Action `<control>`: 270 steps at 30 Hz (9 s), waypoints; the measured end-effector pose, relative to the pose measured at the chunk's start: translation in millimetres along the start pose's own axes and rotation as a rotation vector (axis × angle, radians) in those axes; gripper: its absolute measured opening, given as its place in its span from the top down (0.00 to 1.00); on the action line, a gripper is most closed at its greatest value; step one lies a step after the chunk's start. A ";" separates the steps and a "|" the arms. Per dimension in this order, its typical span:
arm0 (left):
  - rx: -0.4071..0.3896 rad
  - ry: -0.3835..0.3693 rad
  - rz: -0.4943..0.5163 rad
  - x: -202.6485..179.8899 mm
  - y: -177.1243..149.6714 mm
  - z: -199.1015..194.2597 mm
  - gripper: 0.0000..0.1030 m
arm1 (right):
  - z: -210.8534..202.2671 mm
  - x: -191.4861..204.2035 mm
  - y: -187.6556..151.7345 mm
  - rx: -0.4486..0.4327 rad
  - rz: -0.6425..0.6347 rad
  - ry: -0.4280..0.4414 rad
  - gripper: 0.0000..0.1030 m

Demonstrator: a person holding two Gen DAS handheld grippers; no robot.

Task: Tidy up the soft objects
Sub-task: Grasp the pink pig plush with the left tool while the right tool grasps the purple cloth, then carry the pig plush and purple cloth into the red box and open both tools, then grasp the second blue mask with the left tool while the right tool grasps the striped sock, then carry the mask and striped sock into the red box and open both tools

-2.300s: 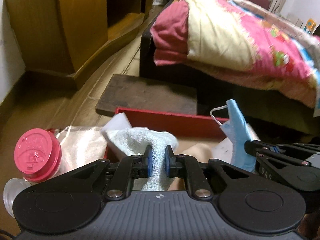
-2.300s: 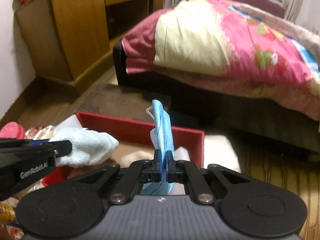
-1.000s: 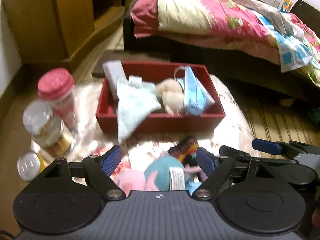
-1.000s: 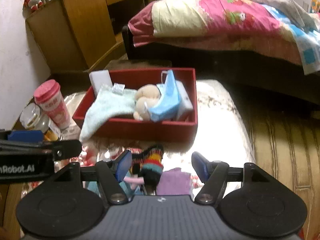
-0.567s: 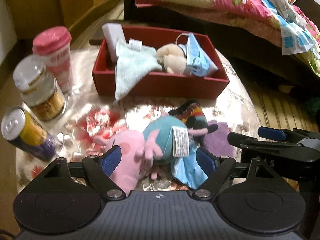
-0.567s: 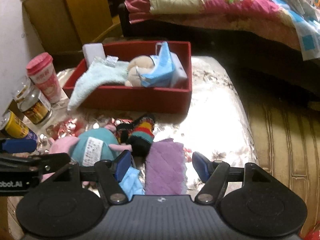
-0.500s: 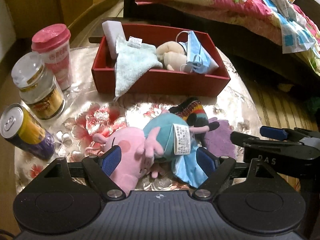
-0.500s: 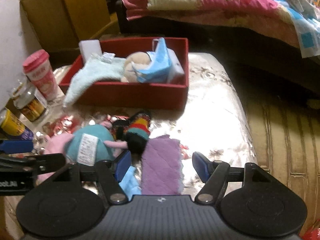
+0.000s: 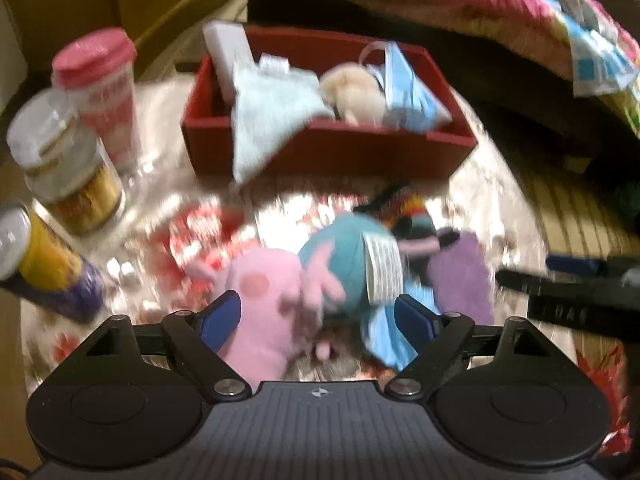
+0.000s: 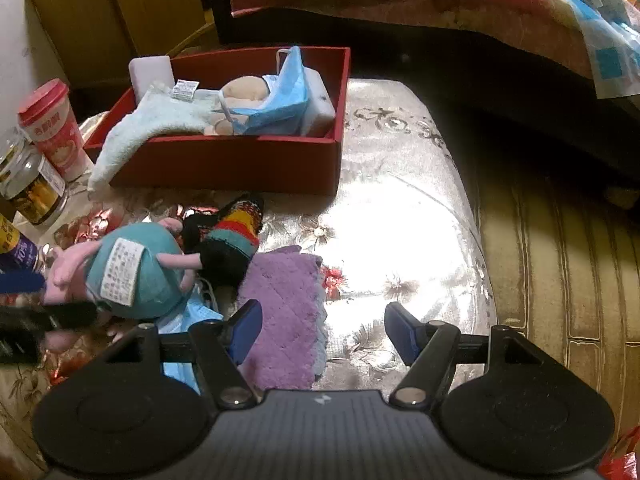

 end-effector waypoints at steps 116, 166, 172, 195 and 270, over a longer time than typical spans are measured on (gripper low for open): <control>-0.213 0.124 -0.006 20.8 20.6 -38.5 0.37 | -41.7 38.2 25.0 -0.268 -0.035 0.174 1.00; -0.224 0.151 -0.103 21.1 136.9 43.1 0.25 | 45.9 8.9 140.7 -0.354 0.039 0.119 0.61; -0.220 0.112 -0.120 41.5 111.7 21.8 0.25 | 34.0 14.8 133.8 -0.346 0.034 0.125 0.61; -0.014 -0.098 -0.061 20.0 -15.1 21.3 0.27 | -6.5 4.5 51.0 -0.245 0.034 0.093 0.61; 0.059 -0.015 0.022 6.3 -29.2 30.4 0.93 | 70.5 46.2 25.5 0.060 0.009 0.247 1.00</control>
Point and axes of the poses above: each gripper's, at about its wrist camera, not at the fingertips, and z roughly the way its jaws point, x to its left, y to its top, the point moved 2 cm from there along z, roughly the way its jaws point, and after that the axes turned 14 degrees about y, right-handed, at the moved point
